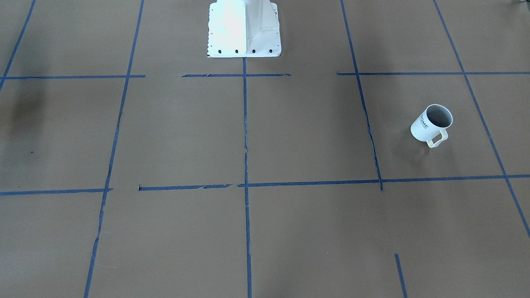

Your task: Left arm hands cup to right arm to dump lemon

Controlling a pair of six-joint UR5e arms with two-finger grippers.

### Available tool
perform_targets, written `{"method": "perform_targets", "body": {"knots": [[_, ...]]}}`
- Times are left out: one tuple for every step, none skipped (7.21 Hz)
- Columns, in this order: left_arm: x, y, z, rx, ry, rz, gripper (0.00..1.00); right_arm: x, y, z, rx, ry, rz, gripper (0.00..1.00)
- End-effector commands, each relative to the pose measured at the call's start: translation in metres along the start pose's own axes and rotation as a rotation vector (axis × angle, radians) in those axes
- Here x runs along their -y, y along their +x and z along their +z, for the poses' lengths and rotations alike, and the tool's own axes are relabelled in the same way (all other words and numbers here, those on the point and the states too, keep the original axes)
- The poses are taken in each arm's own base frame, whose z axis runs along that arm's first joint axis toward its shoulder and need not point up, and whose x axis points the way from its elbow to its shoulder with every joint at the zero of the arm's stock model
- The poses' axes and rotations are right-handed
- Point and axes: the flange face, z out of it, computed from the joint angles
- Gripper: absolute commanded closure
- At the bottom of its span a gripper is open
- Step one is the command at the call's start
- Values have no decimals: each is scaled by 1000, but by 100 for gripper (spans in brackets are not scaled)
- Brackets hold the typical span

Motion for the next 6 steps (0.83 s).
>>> {"method": "perform_targets", "body": {"knots": [[4,-2,7,24,-13,10,0,-9,-1,4,24,9,-5,0],[6,2,14,26,-32,18,0,-22,6,12,16,-10,6,0],[7,-1,16,25,-34,17,0,-22,5,10,9,5,-12,0],[5,-3,18,27,-34,26,0,-30,12,16,2,14,-16,0],[5,0,16,26,-29,36,0,-28,26,25,-38,21,-31,0],[5,6,12,19,-19,39,0,-26,32,29,-50,39,-41,0]]}}
